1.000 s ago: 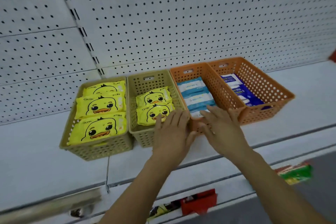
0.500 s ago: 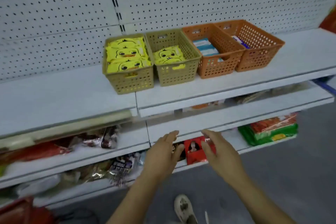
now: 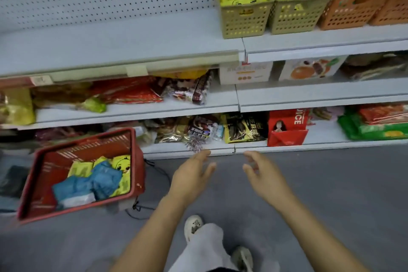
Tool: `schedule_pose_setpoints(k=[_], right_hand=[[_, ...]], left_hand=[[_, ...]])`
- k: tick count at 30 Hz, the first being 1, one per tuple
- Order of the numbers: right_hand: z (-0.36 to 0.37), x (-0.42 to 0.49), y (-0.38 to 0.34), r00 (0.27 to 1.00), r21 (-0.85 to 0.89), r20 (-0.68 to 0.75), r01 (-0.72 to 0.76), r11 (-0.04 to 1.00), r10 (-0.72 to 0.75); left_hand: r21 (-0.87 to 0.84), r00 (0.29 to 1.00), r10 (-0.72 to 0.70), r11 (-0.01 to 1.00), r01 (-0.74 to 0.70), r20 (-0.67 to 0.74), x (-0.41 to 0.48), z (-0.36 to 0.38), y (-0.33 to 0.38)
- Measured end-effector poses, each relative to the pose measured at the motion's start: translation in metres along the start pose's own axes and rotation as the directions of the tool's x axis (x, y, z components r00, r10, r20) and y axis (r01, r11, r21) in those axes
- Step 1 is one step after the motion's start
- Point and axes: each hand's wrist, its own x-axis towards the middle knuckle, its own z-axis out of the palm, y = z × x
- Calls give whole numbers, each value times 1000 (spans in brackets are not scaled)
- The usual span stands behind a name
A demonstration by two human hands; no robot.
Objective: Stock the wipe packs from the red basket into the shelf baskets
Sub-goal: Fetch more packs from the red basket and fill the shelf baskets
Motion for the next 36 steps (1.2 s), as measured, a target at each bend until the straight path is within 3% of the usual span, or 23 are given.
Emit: schedule_pose_setpoints(k=[5, 9, 15, 21, 28, 34, 36], right_hand=[[78, 2, -56, 986, -64, 140, 101, 993, -91], [160, 12, -115, 962, -66, 246, 137, 988, -117], [305, 27, -203, 928, 27, 365, 71, 997, -76], [405, 57, -228, 900, 2, 434, -41, 999, 37], [488, 111, -221, 848, -152, 509, -81, 985, 148], [541, 154, -224, 871, -376, 465, 31, 926, 159], [556, 162, -222, 869, -404, 465, 40, 914, 168]], left_hand=[[-58, 986, -154, 987, 150, -65, -45, -34, -90], [-218, 953, -294, 937, 273, -73, -77, -73, -176], [-275, 889, -459, 854, 441, 0, -106, -133, -329], [-253, 808, -583, 772, 584, 87, -92, -160, -451], [-194, 785, -598, 761, 619, 162, -56, -143, -534], [-11, 831, -510, 851, 526, 223, -27, -114, -569], [149, 854, -470, 882, 447, 220, -21, -107, -577]])
